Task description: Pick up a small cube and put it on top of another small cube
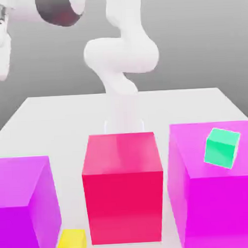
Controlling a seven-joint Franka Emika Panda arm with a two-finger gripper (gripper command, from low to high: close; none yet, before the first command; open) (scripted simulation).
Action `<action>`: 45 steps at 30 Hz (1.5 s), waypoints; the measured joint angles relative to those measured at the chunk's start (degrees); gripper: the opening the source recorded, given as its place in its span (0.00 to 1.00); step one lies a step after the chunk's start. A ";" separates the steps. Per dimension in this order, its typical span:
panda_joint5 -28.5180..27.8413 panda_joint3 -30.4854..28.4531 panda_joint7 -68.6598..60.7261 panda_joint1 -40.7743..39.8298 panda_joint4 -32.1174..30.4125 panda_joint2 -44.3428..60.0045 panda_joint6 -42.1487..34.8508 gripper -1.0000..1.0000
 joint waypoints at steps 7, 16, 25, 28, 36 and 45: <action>5.49 -6.19 3.77 -9.81 -5.20 14.90 8.48 0.50; 19.85 3.07 0.22 -14.49 -10.67 29.06 17.56 0.50; 21.01 5.38 -0.66 -16.50 -10.08 32.04 20.02 0.00; 17.86 2.46 1.79 -14.30 -11.19 27.00 16.06 0.00; 6.85 -2.14 -5.84 -15.36 -11.85 19.52 12.44 0.00; -6.95 -0.30 -27.42 -15.46 -5.29 17.79 10.51 0.00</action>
